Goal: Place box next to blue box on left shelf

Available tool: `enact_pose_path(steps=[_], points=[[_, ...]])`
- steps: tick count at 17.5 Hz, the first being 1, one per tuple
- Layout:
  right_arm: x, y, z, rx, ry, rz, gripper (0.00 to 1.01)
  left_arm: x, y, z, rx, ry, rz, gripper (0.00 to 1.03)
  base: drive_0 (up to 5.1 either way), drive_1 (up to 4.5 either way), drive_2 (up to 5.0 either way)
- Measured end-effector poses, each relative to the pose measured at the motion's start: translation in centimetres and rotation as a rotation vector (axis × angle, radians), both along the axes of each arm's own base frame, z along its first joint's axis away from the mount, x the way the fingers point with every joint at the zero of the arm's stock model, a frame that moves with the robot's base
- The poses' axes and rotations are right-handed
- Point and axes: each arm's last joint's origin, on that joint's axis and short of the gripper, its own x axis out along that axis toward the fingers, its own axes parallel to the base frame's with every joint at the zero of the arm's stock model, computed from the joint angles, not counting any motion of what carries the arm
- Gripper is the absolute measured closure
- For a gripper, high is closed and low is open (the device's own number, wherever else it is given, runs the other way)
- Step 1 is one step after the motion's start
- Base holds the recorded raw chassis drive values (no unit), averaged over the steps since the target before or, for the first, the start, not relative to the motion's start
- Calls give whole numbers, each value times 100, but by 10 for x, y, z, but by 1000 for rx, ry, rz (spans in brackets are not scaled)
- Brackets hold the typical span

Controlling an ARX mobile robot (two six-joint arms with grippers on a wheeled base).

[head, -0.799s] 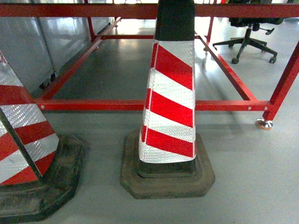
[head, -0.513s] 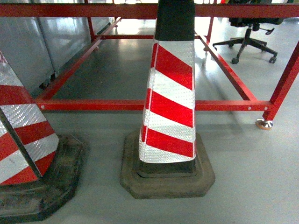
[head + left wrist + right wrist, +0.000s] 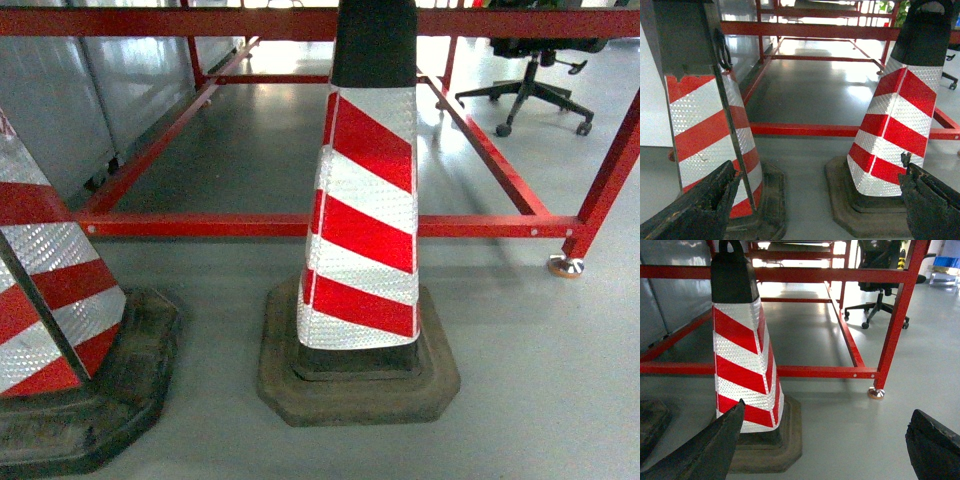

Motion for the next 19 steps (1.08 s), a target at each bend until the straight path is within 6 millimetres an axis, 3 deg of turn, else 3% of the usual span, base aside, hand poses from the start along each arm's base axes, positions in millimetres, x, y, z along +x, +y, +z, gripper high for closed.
enact_pose_path(steps=[19], points=[[0, 0, 0, -3, 0, 0, 3, 0, 0, 0, 1, 0, -2, 5, 0, 0, 0]])
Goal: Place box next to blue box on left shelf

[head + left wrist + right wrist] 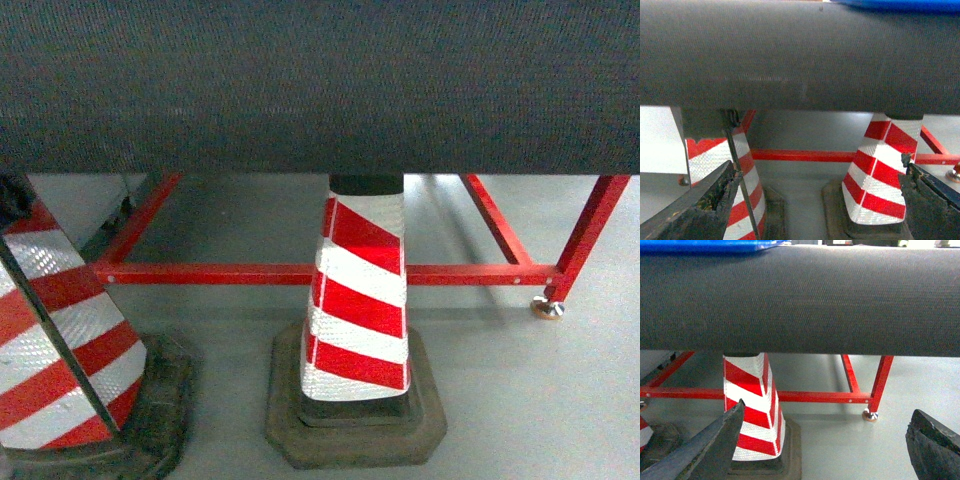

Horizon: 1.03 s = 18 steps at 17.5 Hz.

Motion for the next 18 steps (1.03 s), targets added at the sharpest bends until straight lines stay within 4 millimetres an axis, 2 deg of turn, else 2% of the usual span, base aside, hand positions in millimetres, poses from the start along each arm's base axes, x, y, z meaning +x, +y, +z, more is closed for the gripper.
enact_pose_path(steps=[18], points=[[0, 0, 0, 0, -2, 1, 3, 0, 0, 0, 0, -5, 0, 5, 0, 0, 0]])
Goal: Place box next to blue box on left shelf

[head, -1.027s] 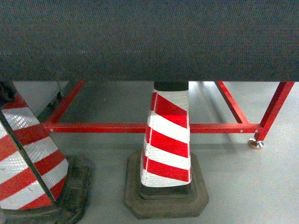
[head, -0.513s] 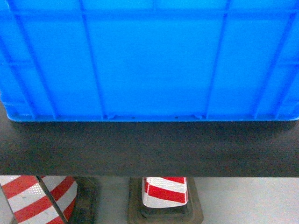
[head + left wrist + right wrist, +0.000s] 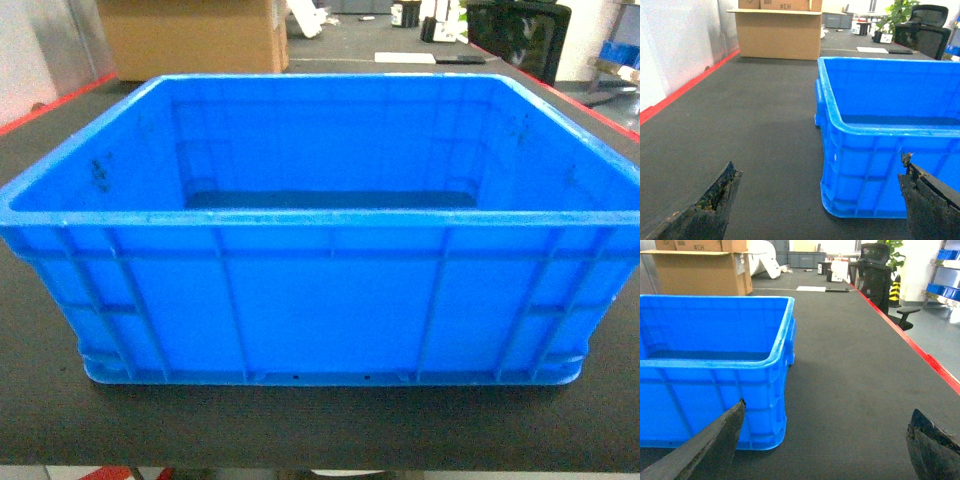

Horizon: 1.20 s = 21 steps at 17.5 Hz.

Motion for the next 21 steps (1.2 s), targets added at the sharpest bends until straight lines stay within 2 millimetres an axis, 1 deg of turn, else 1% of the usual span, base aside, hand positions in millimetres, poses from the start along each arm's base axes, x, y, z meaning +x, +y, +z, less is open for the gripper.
enact_pose_path(steps=[21], points=[[0, 0, 0, 0, 3, 0, 3, 0, 0, 0, 0, 2, 0, 5, 0, 0, 0]])
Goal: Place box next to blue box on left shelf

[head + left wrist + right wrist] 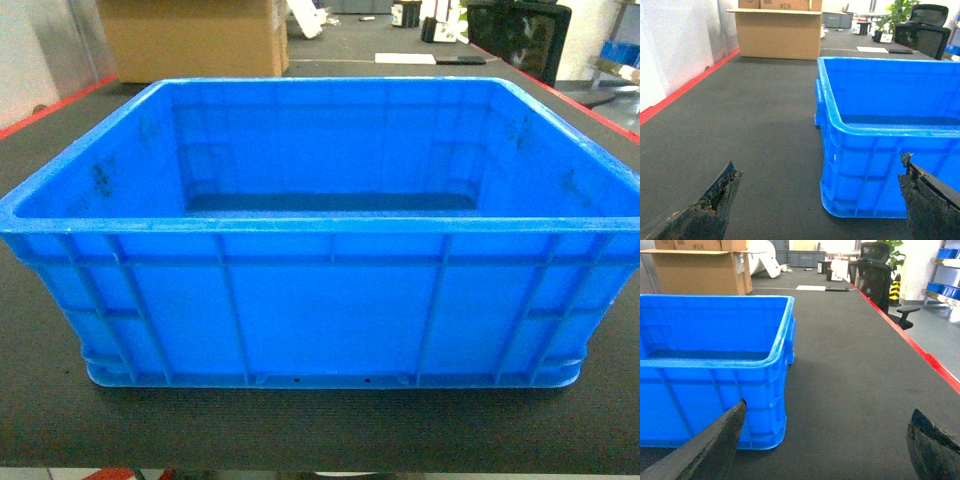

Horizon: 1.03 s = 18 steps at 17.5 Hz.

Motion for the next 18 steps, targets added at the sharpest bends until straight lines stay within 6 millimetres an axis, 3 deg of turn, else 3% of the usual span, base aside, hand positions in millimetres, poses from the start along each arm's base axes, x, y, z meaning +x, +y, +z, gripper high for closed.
enact_pose_path(steps=[18], points=[[0, 0, 0, 0, 0, 0, 3, 0, 0, 0, 0, 0, 0, 5, 0, 0, 0]])
